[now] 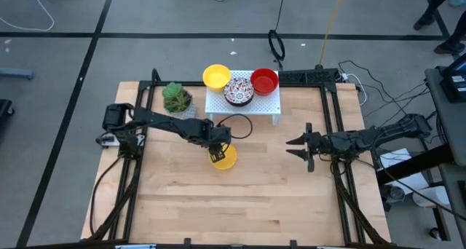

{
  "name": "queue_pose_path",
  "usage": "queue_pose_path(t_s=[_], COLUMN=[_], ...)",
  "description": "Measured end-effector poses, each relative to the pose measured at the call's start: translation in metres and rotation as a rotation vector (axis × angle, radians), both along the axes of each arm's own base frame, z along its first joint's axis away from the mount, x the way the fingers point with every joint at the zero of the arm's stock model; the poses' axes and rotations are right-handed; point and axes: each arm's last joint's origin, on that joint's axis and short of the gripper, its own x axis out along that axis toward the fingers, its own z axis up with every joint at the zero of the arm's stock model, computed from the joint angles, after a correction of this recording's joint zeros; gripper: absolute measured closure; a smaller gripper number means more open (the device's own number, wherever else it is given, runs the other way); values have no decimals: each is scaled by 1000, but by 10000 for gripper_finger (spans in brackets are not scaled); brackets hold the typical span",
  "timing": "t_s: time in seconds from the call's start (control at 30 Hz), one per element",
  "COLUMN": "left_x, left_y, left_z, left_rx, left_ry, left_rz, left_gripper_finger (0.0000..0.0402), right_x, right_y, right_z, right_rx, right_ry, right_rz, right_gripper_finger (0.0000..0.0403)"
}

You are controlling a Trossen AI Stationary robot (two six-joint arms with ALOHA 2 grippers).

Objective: Pick & Place Mini bowls
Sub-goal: Stack the yellow bowl on top of the yellow bowl on the shelf

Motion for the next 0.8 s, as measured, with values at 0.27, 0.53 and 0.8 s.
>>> queue_pose_path(t_s=[0.27, 0.53, 0.8], left_x=[4, 5, 3], left_y=[0, -3, -5], left_z=[-12, -11, 2], left_rx=[-17, -14, -86], left_ry=[32, 29, -28], left_rz=[-60, -93, -132], left_gripper_finger=[228, 325, 380], right_x=[-4, -4, -4], right_y=[-1, -1, -1], right_z=[-20, -33, -31], right_rx=[10, 15, 59], right_ry=[0, -16, -47], right_rz=[-2, -2, -10], right_gripper_finger=[275, 275, 275])
